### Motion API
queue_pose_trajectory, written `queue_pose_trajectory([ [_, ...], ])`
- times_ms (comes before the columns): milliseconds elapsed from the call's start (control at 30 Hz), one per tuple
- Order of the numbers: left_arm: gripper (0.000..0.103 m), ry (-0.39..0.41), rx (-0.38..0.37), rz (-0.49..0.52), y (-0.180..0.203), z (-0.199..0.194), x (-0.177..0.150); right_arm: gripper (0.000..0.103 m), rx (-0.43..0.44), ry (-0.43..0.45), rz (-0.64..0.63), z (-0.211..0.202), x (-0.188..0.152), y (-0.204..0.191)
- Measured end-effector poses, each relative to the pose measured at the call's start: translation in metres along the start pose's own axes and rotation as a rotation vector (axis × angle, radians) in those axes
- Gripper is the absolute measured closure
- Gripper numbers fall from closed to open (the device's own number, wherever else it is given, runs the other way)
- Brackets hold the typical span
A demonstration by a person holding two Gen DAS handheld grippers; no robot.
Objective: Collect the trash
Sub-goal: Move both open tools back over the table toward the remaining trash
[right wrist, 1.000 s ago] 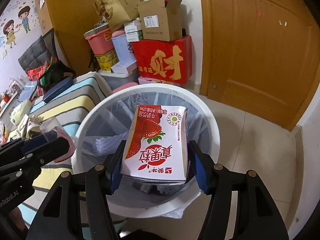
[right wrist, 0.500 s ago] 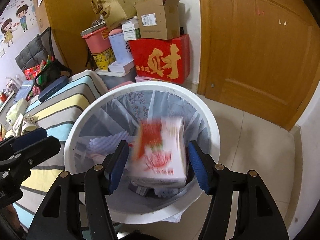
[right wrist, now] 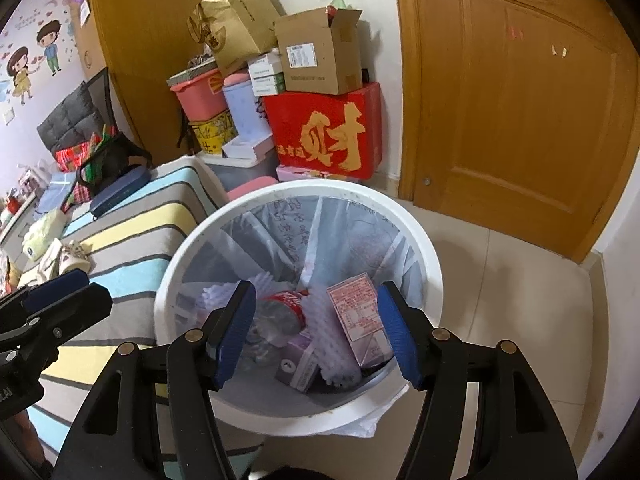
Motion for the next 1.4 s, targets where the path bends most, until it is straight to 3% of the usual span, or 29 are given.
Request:
queue_pose_trajectory([
  [733, 0.048, 0.081, 0.112, -0.08, -0.062, -0.063, -0.028, 0.038, 0.074, 0.057, -0.079, -0.01, -0.007, -0.06],
  [1067, 0.048, 0.093, 0.199, -0.171, -0.124, -0.087, -0.052, 0.038, 0.141, 0.053, -0.137, -0.002, -0.016, -0.106],
  [1400, 0.048, 0.067, 0.339, -0.273, -0.207, -0.097, -0.084, 0.038, 0.25, 0.053, -0.232, 0.011, -0.018, -0.156],
])
Point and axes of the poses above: each gripper's, at about its wrist camera, not at the fingertips, and z roughly the way its jaws point, y to its right, x to its top, the point moved 3 cm from there along z, roughly the way its jaws point, and after that the axes turned 10 degrees about x, right-handed, at the moved point
